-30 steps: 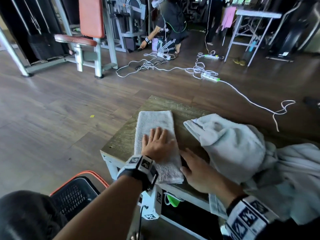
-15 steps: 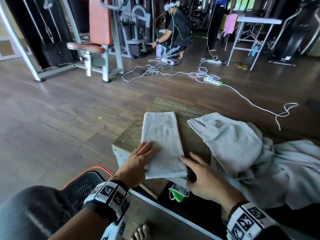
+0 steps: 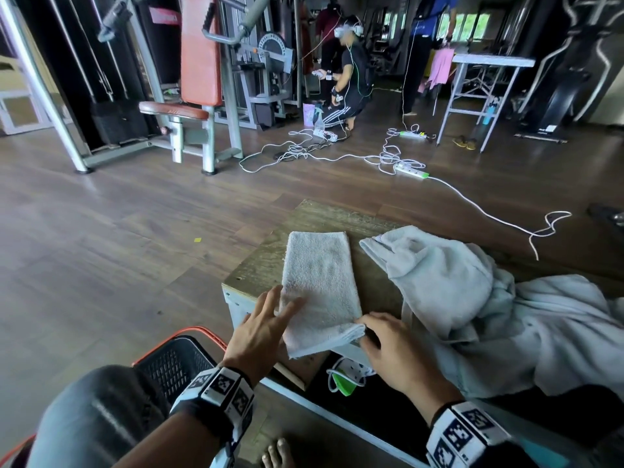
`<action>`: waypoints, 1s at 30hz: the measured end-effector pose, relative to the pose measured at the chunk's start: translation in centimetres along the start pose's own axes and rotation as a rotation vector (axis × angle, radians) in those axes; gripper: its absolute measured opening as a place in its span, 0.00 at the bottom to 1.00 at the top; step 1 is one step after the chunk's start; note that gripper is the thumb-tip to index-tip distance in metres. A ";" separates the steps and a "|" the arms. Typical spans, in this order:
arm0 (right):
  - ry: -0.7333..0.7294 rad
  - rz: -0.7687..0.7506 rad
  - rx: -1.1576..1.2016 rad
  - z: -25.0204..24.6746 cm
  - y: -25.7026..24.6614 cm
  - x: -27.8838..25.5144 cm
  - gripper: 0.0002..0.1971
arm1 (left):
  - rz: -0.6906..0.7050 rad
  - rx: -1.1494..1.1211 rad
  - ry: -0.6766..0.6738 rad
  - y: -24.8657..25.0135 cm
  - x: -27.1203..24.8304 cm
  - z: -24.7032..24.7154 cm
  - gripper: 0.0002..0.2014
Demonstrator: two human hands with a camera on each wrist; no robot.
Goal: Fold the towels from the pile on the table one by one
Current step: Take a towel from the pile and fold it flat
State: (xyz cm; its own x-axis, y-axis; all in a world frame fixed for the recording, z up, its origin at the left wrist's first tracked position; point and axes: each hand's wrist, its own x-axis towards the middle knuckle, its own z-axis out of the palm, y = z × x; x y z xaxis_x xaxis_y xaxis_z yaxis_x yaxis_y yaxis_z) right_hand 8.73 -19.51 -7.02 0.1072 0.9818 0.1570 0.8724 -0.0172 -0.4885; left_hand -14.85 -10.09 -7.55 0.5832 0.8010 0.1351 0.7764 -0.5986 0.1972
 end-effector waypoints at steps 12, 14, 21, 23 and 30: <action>0.246 -0.002 0.363 -4.4 -0.8 -1.8 0.14 | 0.187 -0.471 0.239 3.0 0.9 -1.1 0.11; 0.229 0.021 0.447 -5.2 -1.1 -2.1 0.17 | 0.178 -0.601 0.252 4.1 1.1 -2.0 0.09; -0.045 0.076 0.550 -5.5 -0.1 -1.5 0.07 | -0.226 -0.894 -0.040 4.0 3.4 -2.3 0.28; -0.018 0.080 0.516 -5.1 0.4 -0.8 0.05 | -0.270 -0.899 -0.074 3.8 3.8 -2.4 0.20; 0.078 0.188 0.340 -3.1 0.8 1.7 0.07 | -0.253 -0.708 -0.170 2.7 6.0 -2.5 0.13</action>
State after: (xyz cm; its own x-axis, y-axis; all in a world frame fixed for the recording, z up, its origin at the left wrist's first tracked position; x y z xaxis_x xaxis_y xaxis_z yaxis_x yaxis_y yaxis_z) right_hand 11.09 -18.43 -4.49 0.2968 0.9501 0.0961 0.6282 -0.1185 -0.7690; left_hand -9.87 -6.90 -3.81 0.4808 0.8661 -0.1365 0.5868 -0.2022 0.7841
